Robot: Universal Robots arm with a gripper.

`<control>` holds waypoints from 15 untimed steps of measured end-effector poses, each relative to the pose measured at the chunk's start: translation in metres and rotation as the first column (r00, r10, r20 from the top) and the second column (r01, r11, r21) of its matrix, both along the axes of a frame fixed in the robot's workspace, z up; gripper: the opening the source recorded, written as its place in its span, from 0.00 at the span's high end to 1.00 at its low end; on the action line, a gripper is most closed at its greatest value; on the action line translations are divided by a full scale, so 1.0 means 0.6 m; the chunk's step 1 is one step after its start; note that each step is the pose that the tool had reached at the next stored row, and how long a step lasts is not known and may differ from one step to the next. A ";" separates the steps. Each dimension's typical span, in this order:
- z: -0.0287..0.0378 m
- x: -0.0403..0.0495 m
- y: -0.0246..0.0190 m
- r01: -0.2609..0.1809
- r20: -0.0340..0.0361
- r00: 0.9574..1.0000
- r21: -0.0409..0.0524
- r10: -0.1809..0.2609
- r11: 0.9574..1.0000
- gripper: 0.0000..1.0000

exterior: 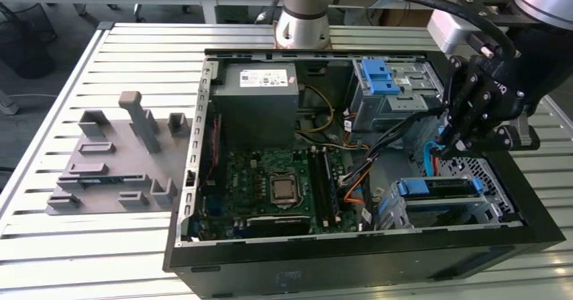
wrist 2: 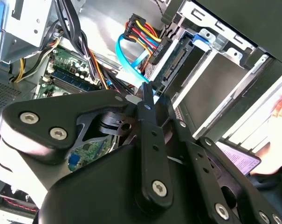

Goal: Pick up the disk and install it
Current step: 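Insert the first disk wire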

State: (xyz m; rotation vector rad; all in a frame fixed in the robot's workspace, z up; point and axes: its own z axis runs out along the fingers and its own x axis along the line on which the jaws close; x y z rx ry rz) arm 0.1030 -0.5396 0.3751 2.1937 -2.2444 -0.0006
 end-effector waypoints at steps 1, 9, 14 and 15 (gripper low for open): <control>-0.002 0.000 0.0006 0.000 0.000 1.000 -0.002 0.000 1.000 0.75; -0.020 0.000 0.0015 0.000 0.000 1.000 -0.034 0.000 0.999 0.75; -0.028 0.001 0.0014 0.000 0.000 1.000 -0.015 0.000 1.000 0.83; -0.029 0.002 0.0014 0.000 0.000 1.000 0.003 0.000 1.000 0.84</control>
